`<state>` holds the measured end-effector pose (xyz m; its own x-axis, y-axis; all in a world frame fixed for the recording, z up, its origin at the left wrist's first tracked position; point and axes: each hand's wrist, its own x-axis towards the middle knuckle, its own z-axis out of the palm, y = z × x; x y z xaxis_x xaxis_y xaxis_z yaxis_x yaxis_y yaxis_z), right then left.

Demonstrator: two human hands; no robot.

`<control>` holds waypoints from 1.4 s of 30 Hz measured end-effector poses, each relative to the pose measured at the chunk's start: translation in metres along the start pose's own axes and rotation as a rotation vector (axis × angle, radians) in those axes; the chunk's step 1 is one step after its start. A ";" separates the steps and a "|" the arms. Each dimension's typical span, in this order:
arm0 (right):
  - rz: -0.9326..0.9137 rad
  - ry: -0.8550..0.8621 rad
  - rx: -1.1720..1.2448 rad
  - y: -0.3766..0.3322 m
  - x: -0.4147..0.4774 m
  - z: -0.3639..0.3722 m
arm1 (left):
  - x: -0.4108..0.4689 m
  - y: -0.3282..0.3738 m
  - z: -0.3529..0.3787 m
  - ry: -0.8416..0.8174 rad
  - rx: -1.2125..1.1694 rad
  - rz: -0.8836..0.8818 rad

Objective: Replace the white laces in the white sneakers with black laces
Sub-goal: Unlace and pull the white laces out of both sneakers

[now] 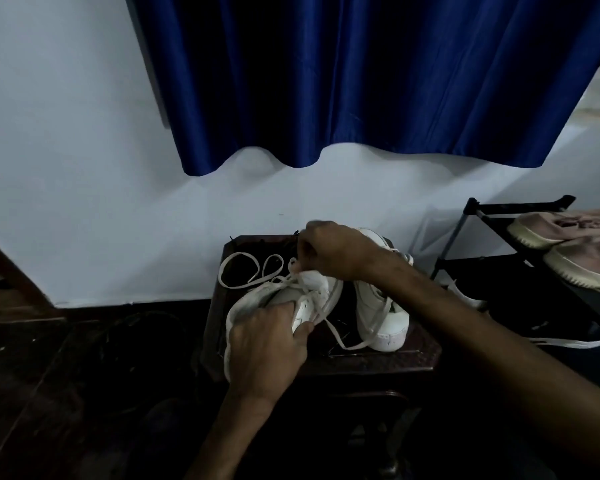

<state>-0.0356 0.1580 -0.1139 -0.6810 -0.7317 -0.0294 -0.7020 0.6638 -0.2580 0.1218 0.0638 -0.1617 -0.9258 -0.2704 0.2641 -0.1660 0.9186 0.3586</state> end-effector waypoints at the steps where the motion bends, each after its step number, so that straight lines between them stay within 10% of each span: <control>1: 0.008 -0.089 -0.044 -0.005 -0.005 -0.003 | 0.000 0.000 0.000 0.006 -0.010 -0.002; 11: 0.038 -0.251 -0.325 -0.042 0.009 -0.003 | -0.002 0.001 0.003 0.020 -0.046 -0.015; 17: 0.242 0.175 0.348 -0.022 0.034 -0.023 | -0.001 0.001 0.003 0.026 -0.023 -0.022; 25: 0.144 -0.287 -0.163 -0.022 0.004 -0.001 | -0.001 0.001 0.003 0.066 -0.072 0.008; 30: 0.132 -0.169 -0.237 -0.032 0.012 0.006 | -0.001 0.002 0.004 0.047 -0.096 -0.013; 36: 0.232 0.345 0.505 -0.015 0.035 -0.026 | 0.000 0.001 0.002 0.013 -0.038 -0.030; 42: 0.203 -0.301 0.052 -0.017 0.004 -0.020 | -0.001 0.003 -0.001 0.044 -0.043 -0.008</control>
<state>-0.0299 0.1469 -0.0905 -0.7083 -0.6036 -0.3659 -0.5419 0.7972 -0.2662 0.1222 0.0669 -0.1600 -0.9086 -0.2909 0.2996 -0.1578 0.9035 0.3986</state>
